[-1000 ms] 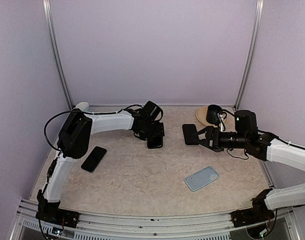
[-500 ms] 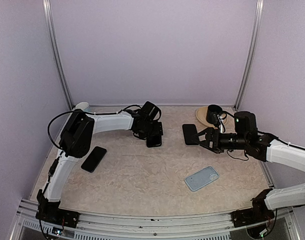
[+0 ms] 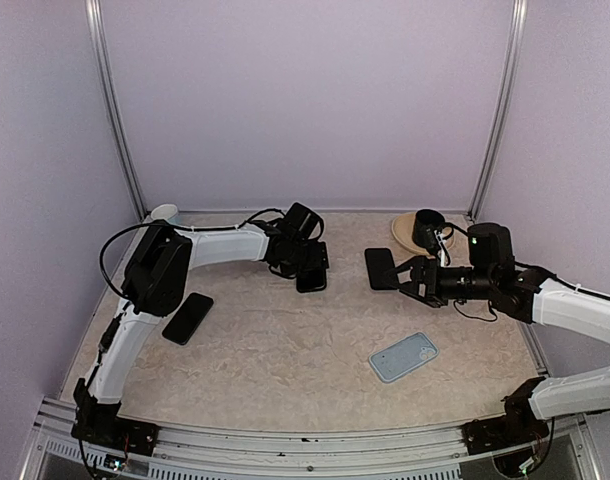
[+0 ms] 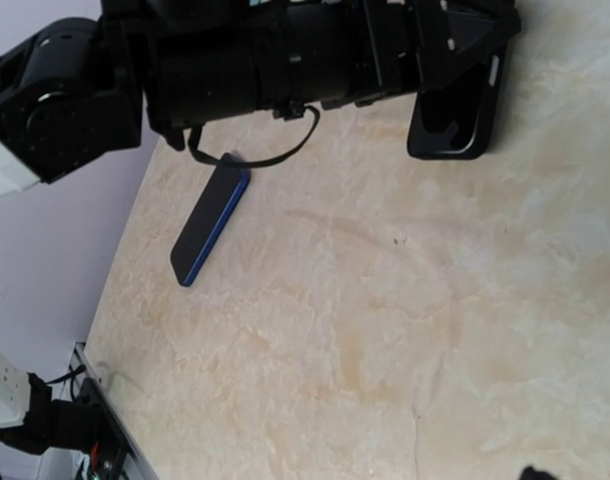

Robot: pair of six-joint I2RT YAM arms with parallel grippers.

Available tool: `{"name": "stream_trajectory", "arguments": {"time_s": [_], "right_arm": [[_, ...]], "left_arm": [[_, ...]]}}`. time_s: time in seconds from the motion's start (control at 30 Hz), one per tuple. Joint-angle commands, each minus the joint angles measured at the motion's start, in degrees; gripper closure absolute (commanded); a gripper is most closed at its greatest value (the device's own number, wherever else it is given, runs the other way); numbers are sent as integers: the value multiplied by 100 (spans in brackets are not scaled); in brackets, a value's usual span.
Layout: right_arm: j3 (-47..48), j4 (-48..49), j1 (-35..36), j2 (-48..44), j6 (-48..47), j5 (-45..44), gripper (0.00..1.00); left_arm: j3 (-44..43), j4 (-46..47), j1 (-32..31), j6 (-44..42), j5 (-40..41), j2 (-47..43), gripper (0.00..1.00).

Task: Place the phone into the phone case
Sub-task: Place the phone with the phone case at the center of the board.

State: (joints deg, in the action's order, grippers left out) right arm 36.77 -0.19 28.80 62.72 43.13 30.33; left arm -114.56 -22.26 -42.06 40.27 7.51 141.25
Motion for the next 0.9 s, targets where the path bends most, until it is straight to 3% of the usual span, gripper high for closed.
{"name": "stream_trajectory", "arguments": {"time_s": [0.0, 0.87], "right_arm": [[97, -78, -50, -12, -61, -71, 9], [-15, 1, -50, 99, -7, -56, 9]], "left_arm": [[-220, 259, 31, 31, -72, 135, 46], [-135, 270, 84, 207, -209, 332, 25]]}}
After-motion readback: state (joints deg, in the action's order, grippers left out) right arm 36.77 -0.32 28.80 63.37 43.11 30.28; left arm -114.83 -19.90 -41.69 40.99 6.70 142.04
